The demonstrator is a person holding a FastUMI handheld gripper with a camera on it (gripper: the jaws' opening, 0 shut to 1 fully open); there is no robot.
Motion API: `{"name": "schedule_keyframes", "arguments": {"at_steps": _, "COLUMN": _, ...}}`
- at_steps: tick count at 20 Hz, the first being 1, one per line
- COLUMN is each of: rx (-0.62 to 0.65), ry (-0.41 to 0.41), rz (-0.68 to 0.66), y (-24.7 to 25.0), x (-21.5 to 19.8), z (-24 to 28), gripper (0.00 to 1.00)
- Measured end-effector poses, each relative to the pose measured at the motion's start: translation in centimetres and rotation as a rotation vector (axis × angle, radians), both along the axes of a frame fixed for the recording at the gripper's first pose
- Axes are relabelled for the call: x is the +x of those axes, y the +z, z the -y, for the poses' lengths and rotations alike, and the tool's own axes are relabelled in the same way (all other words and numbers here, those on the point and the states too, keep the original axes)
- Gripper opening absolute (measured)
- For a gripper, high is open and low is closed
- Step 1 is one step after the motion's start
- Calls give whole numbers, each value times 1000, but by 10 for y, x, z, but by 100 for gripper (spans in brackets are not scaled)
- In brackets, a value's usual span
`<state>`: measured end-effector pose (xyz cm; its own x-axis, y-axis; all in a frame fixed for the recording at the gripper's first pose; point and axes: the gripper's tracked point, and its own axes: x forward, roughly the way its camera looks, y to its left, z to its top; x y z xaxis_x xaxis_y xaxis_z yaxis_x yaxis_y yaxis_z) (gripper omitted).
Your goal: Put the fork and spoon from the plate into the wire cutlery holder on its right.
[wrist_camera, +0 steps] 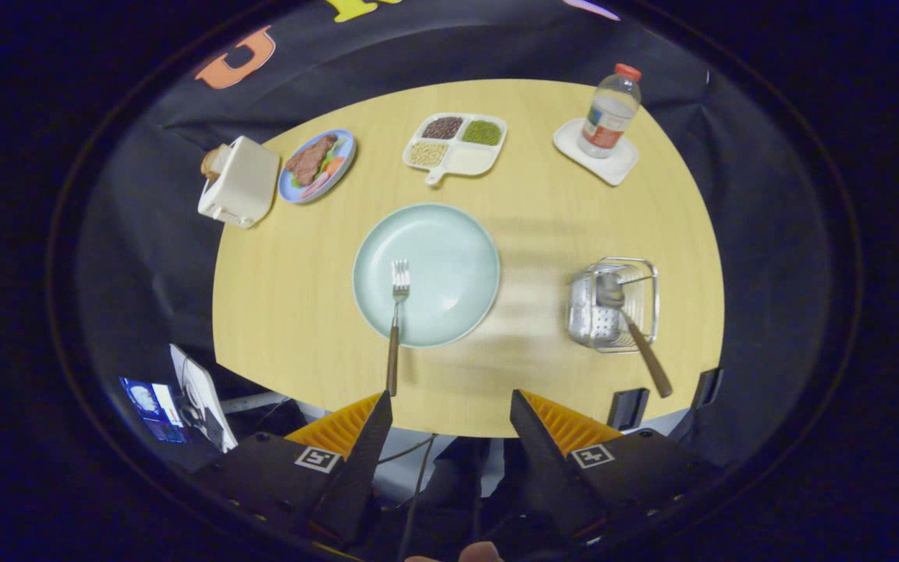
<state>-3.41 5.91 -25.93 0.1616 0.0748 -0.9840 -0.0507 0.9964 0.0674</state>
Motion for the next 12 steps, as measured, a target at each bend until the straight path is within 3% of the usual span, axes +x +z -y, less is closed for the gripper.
{"name": "schedule_keyframes", "arguments": {"at_steps": 7, "rx": -28, "ry": -13, "rz": -100, "y": -78, "x": -5, "z": -55, "gripper": 91}}
{"name": "schedule_keyframes", "arguments": {"at_steps": 12, "rx": -104, "ry": 46, "rz": -64, "y": -125, "x": 1, "z": -72, "gripper": 91}}
